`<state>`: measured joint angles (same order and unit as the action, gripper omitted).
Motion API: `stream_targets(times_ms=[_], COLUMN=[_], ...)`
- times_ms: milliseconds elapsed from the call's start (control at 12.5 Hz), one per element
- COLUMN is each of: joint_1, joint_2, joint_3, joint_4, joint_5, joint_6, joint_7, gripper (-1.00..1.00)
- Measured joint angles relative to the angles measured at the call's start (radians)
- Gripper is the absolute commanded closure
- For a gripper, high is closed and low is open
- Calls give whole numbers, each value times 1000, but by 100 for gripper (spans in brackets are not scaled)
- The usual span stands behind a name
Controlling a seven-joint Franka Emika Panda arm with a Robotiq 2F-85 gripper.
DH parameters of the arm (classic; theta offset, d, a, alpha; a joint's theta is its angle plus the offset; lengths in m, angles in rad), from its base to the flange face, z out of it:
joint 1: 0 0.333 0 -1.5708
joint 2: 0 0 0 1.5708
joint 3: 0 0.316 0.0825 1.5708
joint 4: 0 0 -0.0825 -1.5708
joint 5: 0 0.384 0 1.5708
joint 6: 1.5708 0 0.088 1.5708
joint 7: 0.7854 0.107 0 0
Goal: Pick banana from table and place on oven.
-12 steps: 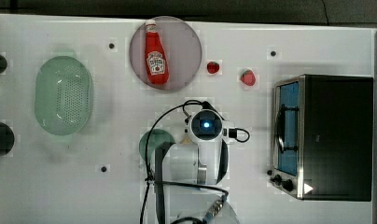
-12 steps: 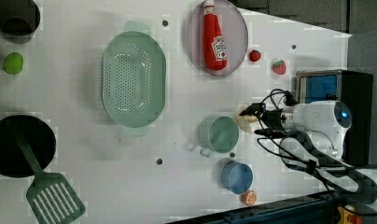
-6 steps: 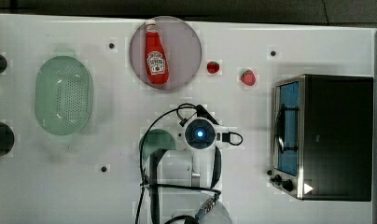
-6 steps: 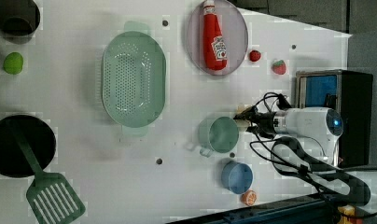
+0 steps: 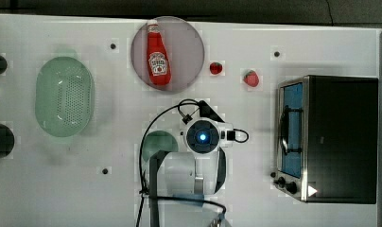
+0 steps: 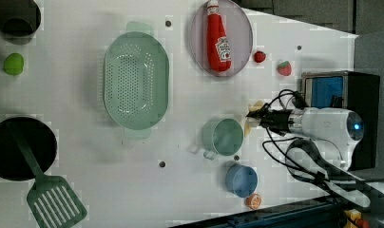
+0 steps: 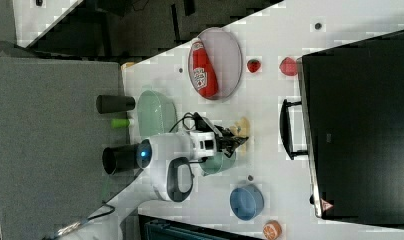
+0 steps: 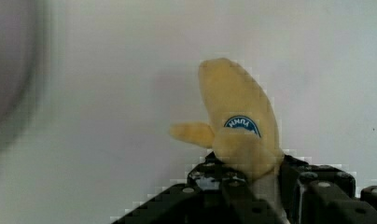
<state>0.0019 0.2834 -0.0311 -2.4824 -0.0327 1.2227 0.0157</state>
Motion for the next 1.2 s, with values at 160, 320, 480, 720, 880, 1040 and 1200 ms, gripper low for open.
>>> stream_targets(times_ms=[160, 320, 480, 720, 880, 1040, 1200], joint_1=[-2, 6, 0, -6, -9, -13, -9], joint_2=[-94, -207, -384, -557, -573, -580, -542], joint_3=[8, 4, -4, -11, -38, -84, -170], joint_4=[21, 68, 100, 285, 443, 510, 547], joint_5=[9, 24, 9, -5, -15, -4, 6], joint_6=[-96, -290, -533, -862, -951, -987, -1002], joint_7=[1, 0, 0, 5, 5, -10, -60], gripper=[43, 43, 43, 43, 43, 43, 43])
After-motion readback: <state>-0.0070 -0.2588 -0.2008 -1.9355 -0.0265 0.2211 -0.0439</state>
